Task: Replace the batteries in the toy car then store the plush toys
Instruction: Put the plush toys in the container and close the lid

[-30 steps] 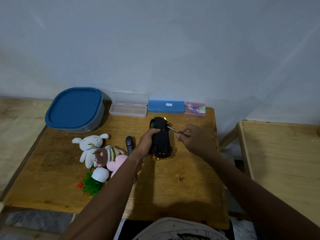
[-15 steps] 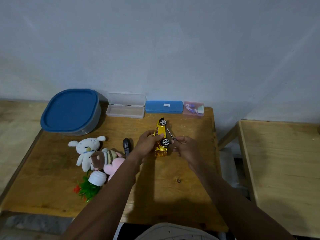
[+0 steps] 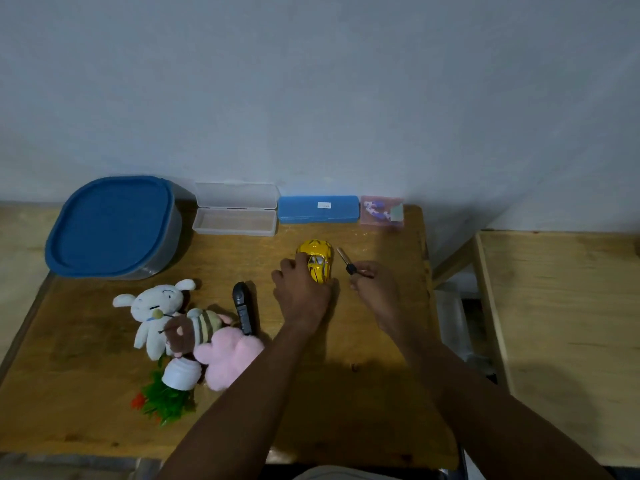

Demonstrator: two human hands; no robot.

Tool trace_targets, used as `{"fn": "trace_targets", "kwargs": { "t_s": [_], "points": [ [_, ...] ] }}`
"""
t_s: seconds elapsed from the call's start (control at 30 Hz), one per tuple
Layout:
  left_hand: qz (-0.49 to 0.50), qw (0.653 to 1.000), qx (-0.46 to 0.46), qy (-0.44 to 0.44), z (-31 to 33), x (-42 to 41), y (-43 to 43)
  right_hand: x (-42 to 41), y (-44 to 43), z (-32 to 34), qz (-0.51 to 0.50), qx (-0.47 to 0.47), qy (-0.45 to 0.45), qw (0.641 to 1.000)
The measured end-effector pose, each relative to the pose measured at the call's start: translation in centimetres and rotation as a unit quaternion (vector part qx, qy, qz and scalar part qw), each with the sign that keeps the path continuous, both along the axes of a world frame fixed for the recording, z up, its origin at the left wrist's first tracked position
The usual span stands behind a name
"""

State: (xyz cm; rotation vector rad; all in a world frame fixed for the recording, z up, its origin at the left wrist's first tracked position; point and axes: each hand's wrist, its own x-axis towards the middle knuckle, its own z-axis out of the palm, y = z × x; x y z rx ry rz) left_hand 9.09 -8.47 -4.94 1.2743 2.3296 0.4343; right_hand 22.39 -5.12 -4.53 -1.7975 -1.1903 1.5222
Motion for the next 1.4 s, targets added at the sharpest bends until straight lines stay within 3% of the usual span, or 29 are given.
{"fn": "trace_targets", "kwargs": {
  "t_s": [0.13,0.27,0.53,0.8,1.03,1.17,1.23,1.4],
  "points": [
    [-0.01,1.0,-0.002,0.024,0.6,-0.6,0.2,-0.8,1.8,0.3,0.022,0.02,-0.013,0.999],
    [0.01,0.998,0.062,-0.008,1.7,-4.3,1.1,-3.5,4.4,1.0,0.066,0.106,-0.06,0.99],
    [0.022,0.997,0.074,0.022,2.0,-18.0,5.4,-13.9,8.5,-0.2,0.218,0.231,-0.168,0.933],
    [-0.119,0.975,0.034,0.186,0.8,-24.5,8.9,-21.6,10.6,-2.2,0.27,0.27,-0.243,0.892],
    [-0.169,0.958,0.055,0.225,0.8,-26.8,9.8,-22.2,11.0,-2.2,0.238,0.243,-0.263,0.903],
    [-0.188,0.955,0.046,0.226,1.2,-27.3,10.0,-21.5,11.1,-1.4,0.044,0.326,-0.252,0.91],
    [-0.195,0.956,0.035,0.217,1.6,-27.4,10.2,-21.1,11.5,-1.1,-0.022,0.305,-0.235,0.923],
    [-0.206,0.946,0.039,0.248,2.0,-27.3,9.7,-20.5,11.3,-0.9,0.05,0.285,-0.167,0.942]
  ]
}}
